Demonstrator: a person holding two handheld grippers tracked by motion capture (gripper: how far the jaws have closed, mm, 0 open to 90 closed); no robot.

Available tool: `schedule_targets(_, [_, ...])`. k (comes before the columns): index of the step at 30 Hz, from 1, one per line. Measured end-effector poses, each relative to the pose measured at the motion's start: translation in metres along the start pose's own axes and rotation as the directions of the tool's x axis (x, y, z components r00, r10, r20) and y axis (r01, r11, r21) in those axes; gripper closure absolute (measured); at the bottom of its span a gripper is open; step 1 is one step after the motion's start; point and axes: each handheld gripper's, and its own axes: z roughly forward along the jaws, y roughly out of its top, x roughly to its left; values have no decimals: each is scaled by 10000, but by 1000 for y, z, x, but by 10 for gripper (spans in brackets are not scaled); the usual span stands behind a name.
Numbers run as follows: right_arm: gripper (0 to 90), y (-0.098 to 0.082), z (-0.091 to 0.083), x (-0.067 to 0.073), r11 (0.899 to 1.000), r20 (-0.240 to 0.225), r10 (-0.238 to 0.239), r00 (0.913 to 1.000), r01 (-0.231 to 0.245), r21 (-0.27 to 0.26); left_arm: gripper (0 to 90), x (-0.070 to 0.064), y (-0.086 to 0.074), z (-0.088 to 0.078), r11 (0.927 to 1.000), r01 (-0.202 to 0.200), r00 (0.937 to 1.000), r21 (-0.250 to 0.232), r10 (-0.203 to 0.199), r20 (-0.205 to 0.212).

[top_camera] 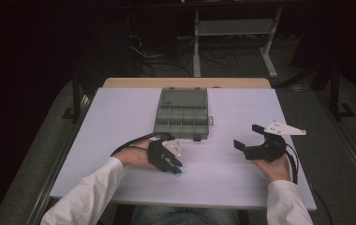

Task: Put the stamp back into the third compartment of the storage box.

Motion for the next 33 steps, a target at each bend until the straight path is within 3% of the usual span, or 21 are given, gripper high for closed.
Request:
schedule_targets(14, [0, 0, 0, 0, 10000, 3, 24, 10000, -24, 59, 724, 4, 5, -17, 9999, 123, 9998, -57, -123, -126])
schedule_targets(33, [0, 0, 1, 0, 10000, -9, 17, 10000, -17, 53, 728, 25, 13, -46, 9984, 485, 9982, -305, -495, -335])
